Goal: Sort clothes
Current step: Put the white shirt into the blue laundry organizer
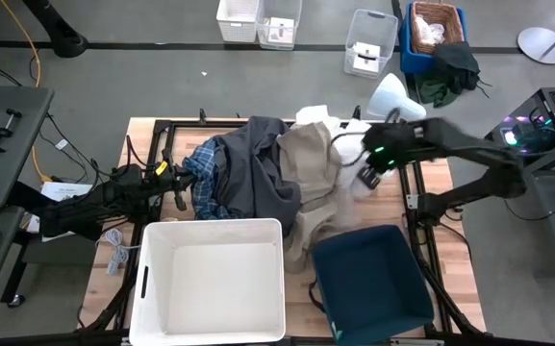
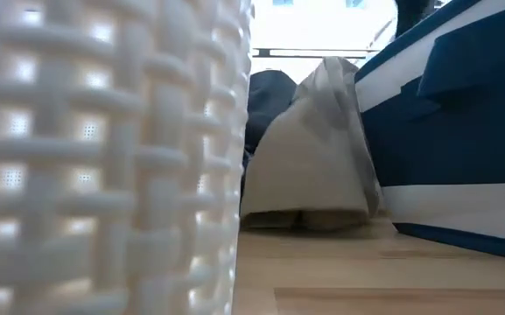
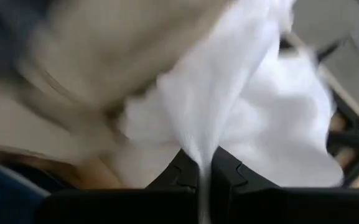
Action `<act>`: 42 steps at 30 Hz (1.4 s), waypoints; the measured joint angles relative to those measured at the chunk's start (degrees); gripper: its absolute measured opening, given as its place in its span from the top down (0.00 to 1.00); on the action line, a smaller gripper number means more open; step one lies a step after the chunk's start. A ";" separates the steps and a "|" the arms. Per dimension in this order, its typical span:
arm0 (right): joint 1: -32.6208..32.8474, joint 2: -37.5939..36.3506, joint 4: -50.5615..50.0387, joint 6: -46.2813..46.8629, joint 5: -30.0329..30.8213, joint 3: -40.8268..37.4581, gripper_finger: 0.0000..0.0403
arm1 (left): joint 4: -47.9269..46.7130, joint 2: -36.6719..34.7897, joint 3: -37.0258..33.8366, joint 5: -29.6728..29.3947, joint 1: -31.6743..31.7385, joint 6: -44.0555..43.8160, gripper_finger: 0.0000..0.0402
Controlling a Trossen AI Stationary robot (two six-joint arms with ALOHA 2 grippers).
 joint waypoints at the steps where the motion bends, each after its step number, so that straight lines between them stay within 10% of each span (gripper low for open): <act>1: 0.59 -0.56 -0.15 0.79 0.53 3.59 1.00 | 0.00 0.00 0.00 0.00 0.00 0.00 0.96; 9: 10.15 -2.61 7.07 -0.48 3.76 30.77 1.00 | 0.02 0.00 0.00 0.00 -0.02 0.00 0.96; 17: 28.14 -2.03 18.17 -2.07 -8.50 42.15 1.00 | 0.00 0.00 0.00 0.01 0.00 0.00 0.96; 33: 56.79 9.19 1.53 26.57 -8.35 34.05 1.00 | 0.00 0.00 0.00 0.00 0.00 0.00 0.96; 42: 63.89 9.74 11.62 46.28 -14.38 5.60 1.00 | -0.01 0.00 0.00 0.02 0.00 -0.01 0.96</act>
